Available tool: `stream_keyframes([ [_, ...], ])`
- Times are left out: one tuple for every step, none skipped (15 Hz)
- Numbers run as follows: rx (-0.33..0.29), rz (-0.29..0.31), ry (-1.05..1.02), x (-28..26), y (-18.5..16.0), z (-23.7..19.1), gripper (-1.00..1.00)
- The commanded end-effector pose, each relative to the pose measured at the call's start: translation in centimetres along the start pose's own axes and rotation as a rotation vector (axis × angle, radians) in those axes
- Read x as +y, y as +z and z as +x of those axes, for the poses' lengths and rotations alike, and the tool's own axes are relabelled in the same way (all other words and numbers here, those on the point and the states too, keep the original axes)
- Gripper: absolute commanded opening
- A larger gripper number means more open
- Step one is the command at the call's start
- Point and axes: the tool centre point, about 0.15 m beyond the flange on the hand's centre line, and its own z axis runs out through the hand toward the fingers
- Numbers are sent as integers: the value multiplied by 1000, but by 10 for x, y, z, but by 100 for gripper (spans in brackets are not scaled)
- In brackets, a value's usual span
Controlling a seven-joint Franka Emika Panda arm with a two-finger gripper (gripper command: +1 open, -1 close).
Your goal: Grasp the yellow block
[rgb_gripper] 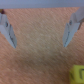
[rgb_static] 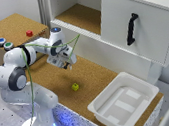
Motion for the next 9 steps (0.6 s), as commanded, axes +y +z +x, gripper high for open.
stream_keyframes([
  [44,61,17,69,11,-33,100],
  [47,79,29,76,12,-31,100],
  [53,88,16,80,14,-27,100],
  [53,95,10,81,19,-26,100],
  [38,112,15,85,25,-27,100],
  [21,115,-5,84,31,-28,100],
  [16,114,-14,84,33,-31,100],
  [8,107,-27,83,36,-35,100],
  [-3,104,-31,83,40,-39,100],
])
